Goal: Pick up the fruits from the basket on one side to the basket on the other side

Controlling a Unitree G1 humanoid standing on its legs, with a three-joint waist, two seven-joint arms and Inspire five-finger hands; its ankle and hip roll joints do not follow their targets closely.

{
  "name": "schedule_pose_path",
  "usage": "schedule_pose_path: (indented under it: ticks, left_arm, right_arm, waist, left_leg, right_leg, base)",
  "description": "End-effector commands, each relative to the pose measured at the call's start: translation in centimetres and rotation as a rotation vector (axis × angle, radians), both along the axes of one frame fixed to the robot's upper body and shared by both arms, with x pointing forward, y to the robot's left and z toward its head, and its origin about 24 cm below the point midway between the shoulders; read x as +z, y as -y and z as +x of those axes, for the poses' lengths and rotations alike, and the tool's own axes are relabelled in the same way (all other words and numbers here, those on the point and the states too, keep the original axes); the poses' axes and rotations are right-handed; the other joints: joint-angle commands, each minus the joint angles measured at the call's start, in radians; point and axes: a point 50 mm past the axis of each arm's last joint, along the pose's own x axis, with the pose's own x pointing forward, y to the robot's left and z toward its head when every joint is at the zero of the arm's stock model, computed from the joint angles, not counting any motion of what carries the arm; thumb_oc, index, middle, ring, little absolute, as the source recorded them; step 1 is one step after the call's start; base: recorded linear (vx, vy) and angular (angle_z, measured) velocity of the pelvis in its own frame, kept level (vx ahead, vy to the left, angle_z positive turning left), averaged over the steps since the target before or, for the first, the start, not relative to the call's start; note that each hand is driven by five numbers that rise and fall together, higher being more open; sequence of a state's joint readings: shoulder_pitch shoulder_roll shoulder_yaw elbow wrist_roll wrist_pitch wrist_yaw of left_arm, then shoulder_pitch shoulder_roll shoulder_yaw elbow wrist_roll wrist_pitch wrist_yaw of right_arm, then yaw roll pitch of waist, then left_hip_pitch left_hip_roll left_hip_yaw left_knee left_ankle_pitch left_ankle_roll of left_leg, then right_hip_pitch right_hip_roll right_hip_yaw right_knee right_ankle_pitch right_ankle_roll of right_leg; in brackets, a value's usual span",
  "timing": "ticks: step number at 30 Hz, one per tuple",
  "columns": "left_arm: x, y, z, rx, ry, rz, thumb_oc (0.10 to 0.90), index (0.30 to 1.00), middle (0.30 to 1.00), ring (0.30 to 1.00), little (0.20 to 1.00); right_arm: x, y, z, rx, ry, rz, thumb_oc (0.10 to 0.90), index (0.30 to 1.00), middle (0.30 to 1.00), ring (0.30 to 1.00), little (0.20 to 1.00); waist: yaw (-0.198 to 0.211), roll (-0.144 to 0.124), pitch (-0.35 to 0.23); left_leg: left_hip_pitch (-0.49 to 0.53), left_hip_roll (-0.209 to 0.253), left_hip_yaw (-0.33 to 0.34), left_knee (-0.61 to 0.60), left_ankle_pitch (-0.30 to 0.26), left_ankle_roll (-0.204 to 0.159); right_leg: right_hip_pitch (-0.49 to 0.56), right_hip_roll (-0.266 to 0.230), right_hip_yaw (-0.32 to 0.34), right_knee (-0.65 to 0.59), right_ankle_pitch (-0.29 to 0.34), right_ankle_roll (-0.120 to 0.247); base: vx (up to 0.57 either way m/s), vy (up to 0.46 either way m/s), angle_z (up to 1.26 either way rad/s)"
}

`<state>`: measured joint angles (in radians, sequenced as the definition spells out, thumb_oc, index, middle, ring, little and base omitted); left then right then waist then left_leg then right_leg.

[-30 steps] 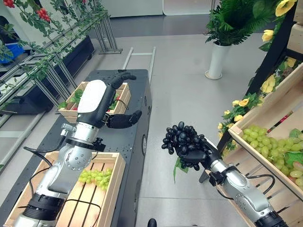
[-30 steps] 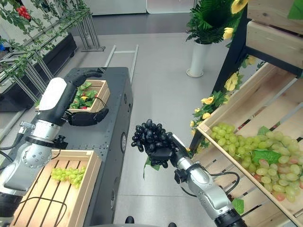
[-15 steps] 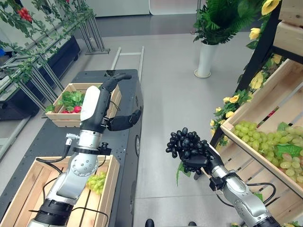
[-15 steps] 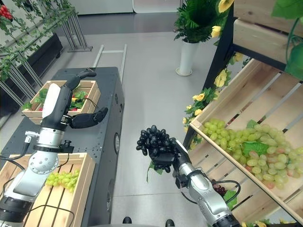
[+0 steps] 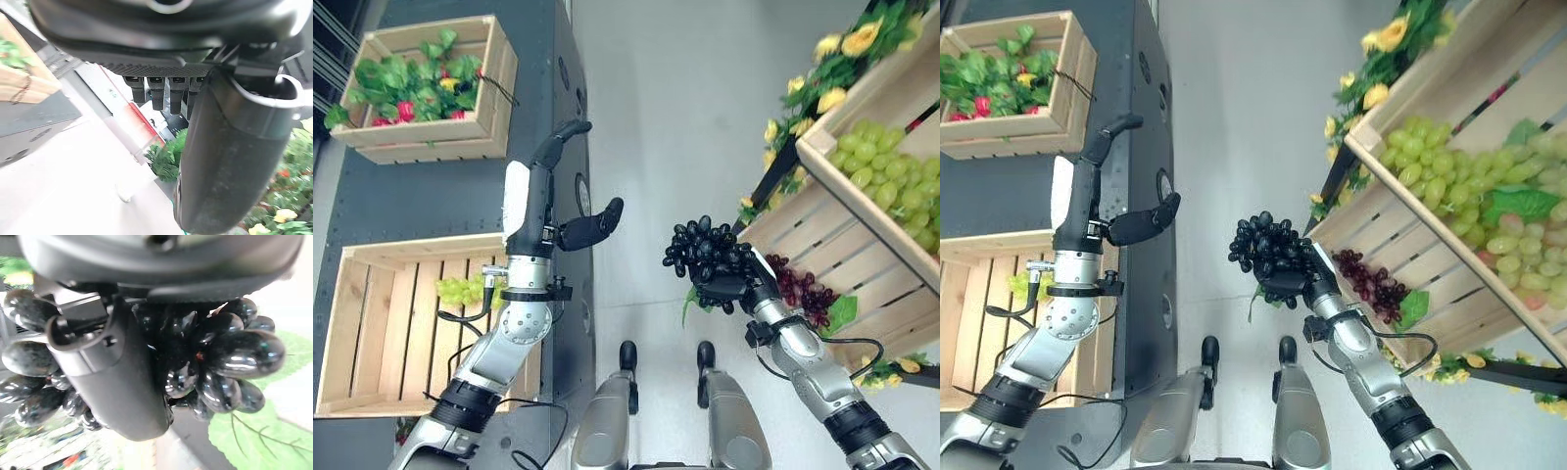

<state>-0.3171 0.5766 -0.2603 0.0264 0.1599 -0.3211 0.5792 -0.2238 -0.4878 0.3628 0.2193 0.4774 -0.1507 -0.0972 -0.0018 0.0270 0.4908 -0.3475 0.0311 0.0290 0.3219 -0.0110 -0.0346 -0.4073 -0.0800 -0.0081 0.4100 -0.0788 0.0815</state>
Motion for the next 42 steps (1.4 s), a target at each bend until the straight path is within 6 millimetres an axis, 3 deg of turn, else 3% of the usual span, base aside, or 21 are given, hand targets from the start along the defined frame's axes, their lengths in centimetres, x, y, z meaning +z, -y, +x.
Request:
schedule_pose_path:
  ticks: [1, 11, 22, 27, 36, 42]
  left_arm:
    - [4.2, 1.4, -0.8, -0.092, 0.259, -0.088, 0.8, 0.9, 0.9, 0.9, 0.9]
    - [4.9, 2.0, -0.6, -0.151, 0.289, -0.092, 0.8, 0.9, 0.9, 0.9, 0.9]
    - [5.1, 2.6, -0.2, -0.234, 0.234, -0.057, 0.8, 0.9, 0.9, 0.9, 0.9]
    - [5.0, 2.9, 0.1, -0.26, 0.193, -0.034, 0.8, 0.9, 0.9, 0.9, 0.9]
    - [5.8, 3.5, 0.0, -0.346, 0.186, -0.006, 0.8, 0.9, 0.9, 0.9, 0.9]
    - [6.2, 3.6, 0.1, -0.373, 0.17, 0.003, 0.8, 0.9, 0.9, 0.9, 0.9]
  right_arm:
    - [6.6, -1.6, 0.9, -0.002, 0.384, 0.159, 0.4, 0.3, 0.3, 0.3, 0.3]
    - [7.1, 0.1, 1.7, -0.142, 0.417, 0.247, 0.4, 0.3, 0.3, 0.3, 0.3]
    - [6.4, 4.4, 3.1, -0.393, 0.367, 0.345, 0.4, 0.3, 0.3, 0.3, 0.3]
    - [5.2, 6.8, 3.3, -0.521, 0.298, 0.43, 0.4, 0.3, 0.3, 0.3, 0.3]
    - [3.6, 10.9, 3.0, -0.777, 0.245, 0.657, 0.4, 0.3, 0.3, 0.3, 0.3]
    - [4.0, 13.0, 2.7, -0.887, 0.278, 0.752, 0.4, 0.3, 0.3, 0.3, 0.3]
  waist:
    - [-0.024, -0.019, -0.041]
    - [-0.028, -0.018, 0.022]
    - [-0.019, -0.013, 0.029]
    - [-0.014, -0.014, 0.029]
    - [0.002, -0.021, 0.029]
    - [0.011, -0.024, 0.029]
  left_leg:
    - [-0.09, -0.092, 0.008, 0.117, -0.035, 0.052]
    - [-0.186, -0.077, 0.02, 0.233, -0.022, 0.042]
    - [-0.265, -0.073, 0.043, 0.297, -0.043, 0.053]
    - [-0.287, -0.074, 0.052, 0.315, -0.064, 0.061]
    - [-0.291, -0.074, 0.051, 0.294, -0.094, 0.073]
    - [-0.298, -0.073, 0.04, 0.284, -0.091, 0.072]
  right_leg:
    - [0.029, 0.07, -0.055, 0.008, 0.011, -0.086]
    - [-0.027, 0.073, -0.054, 0.093, -0.011, -0.093]
    - [-0.074, 0.076, -0.064, 0.117, -0.01, -0.099]
    - [-0.087, 0.076, -0.069, 0.119, -0.009, -0.101]
    - [-0.097, 0.079, -0.083, 0.111, -0.002, -0.099]
    - [-0.097, 0.084, -0.096, 0.096, 0.003, -0.101]
  base:
    - [-0.03, -0.042, 0.01]
    - [0.02, -0.058, -0.02]
    - [0.05, -0.063, -0.02]
    - [0.07, -0.043, -0.01]
    - [0.06, -0.041, 0.01]
    - [0.02, -0.06, 0.06]
